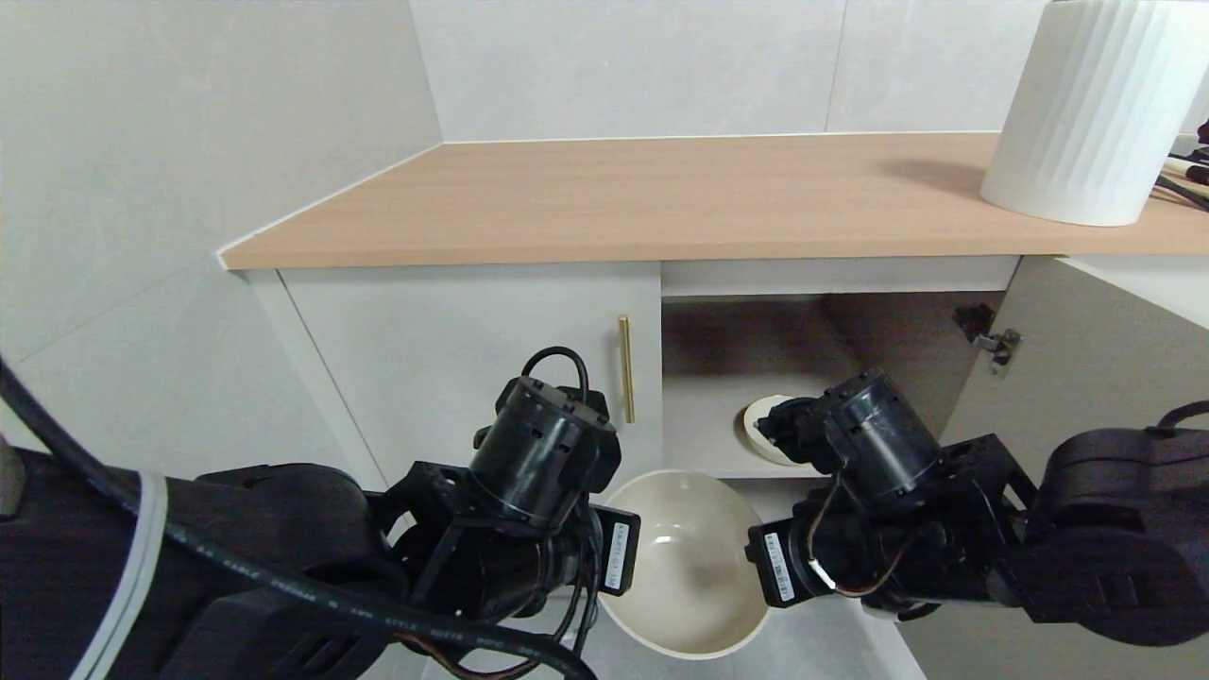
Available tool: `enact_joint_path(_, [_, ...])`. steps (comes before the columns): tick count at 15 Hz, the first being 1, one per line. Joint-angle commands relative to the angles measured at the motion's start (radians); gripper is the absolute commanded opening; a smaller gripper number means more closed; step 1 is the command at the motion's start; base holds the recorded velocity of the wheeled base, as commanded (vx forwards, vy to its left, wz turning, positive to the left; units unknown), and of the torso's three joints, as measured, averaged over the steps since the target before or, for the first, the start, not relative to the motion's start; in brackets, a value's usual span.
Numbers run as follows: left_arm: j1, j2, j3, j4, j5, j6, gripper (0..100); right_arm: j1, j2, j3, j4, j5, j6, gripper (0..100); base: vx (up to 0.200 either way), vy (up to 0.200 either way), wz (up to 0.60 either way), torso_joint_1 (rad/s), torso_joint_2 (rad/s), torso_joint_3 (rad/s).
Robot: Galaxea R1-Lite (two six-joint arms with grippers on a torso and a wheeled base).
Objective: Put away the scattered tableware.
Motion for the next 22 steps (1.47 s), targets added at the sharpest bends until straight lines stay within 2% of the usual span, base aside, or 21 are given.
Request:
enact_joint_path(1, [0.0,0.001,0.0,0.001,0.002,-0.001,0,0.001,0.003,0.001,0.002,-0.001,-0.003,0,0.0,0.0,0.0,0.0,0.0,0.0])
enact_joint_path(5, [0.0,0.001,0.0,0.001,0.004,-0.001,0,0.001,0.011,0.001,0.002,-0.018,-0.003,0,0.0,0.0,0.0,0.0,0.0,0.0])
enact_joint_path(7, [0.0,0.009,0.003,0.001,0.024,0.001,0,0.001,0.012,0.001,0.002,-0.021,-0.003,0,0.0,0.0,0.0,0.0,0.0,0.0])
enact_joint_path(8, [0.002,0.01,0.0,-0.001,0.033,0.001,100,0.001,0.012,0.001,0.002,-0.023,-0.003,0,0.0,0.0,0.0,0.0,0.0,0.0])
enact_joint_path(13, [0.006,0.01,0.001,-0.044,0.06,0.001,100,0.001,0.011,0.001,0.002,-0.035,-0.003,0,0.0,0.0,0.0,0.0,0.0,0.0])
enact_joint_path(18, [0.019,0.004,0.003,-0.072,0.064,-0.004,100,-0.003,0.026,-0.005,0.001,-0.041,0.0,0,0.0,0.0,0.0,0.0,0.0,0.0])
enact_joint_path(20, [0.019,0.004,0.004,-0.073,0.068,-0.004,100,-0.016,0.069,-0.019,-0.027,-0.109,0.009,0,0.0,0.0,0.0,0.0,0.0,0.0])
enact_joint_path(21, [0.019,0.004,0.003,-0.073,0.074,-0.004,100,-0.052,0.135,-0.025,-0.087,-0.196,0.037,0,0.0,0.0,0.0,0.0,0.0,0.0])
enact_joint_path(22, [0.019,0.004,0.004,-0.073,0.074,-0.004,100,-0.09,0.169,-0.018,-0.149,-0.227,0.057,0,0.0,0.0,0.0,0.0,0.0,0.0])
